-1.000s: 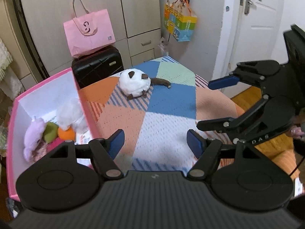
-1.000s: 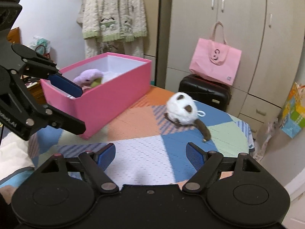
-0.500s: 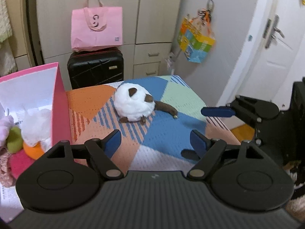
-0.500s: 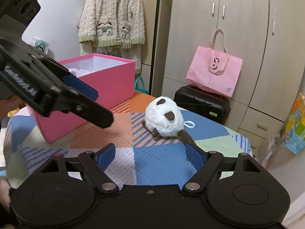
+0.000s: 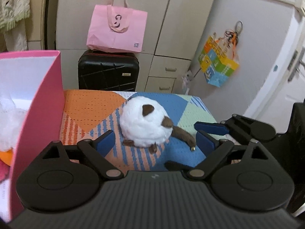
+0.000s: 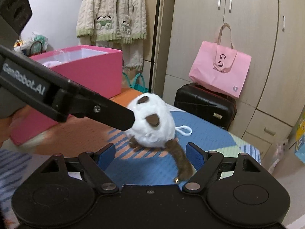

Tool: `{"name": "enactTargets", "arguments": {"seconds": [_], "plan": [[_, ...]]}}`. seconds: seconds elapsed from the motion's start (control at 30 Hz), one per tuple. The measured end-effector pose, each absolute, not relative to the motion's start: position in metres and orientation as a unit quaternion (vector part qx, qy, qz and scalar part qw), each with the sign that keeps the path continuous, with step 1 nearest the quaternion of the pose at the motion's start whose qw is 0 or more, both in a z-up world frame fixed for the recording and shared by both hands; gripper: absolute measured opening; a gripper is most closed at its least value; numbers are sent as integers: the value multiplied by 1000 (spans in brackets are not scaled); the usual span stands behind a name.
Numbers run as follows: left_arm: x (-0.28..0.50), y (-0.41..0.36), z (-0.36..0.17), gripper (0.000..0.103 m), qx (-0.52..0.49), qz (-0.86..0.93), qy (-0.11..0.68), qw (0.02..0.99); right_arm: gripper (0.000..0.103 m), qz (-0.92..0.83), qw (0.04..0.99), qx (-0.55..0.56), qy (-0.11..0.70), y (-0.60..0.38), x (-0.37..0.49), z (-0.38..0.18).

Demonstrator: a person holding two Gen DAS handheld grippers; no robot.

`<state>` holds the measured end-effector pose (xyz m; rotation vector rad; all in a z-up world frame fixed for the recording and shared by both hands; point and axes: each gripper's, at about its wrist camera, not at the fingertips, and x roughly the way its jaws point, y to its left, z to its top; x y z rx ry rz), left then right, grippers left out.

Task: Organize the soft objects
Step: 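Close both grippers on the white-and-brown plush toy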

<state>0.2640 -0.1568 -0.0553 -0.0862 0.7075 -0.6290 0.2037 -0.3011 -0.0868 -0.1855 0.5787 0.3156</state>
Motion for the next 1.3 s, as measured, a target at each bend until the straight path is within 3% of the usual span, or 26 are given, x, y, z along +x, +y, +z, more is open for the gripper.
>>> {"name": "enactTargets", "arguments": {"seconds": [0.23,0.5,0.7,0.83,1.3], "plan": [[285,-165,-70,92,-89,-290,360,882,90,179,928,-108,310,-290,241,-94],[303,-165,-77,88,-122,-277,367,879,86,200,927,-77,306,-297,263,-100],[304,-168,-84,65,-110,-262,370,885,74,202,929,-76,301,-294,263,-102],[302,-167,-84,60,-101,-264,371,885,72,185,932,-80,301,-291,259,-101],[267,-156,-60,58,-64,-281,374,882,70,145,945,-40,290,-278,224,-88]]}}
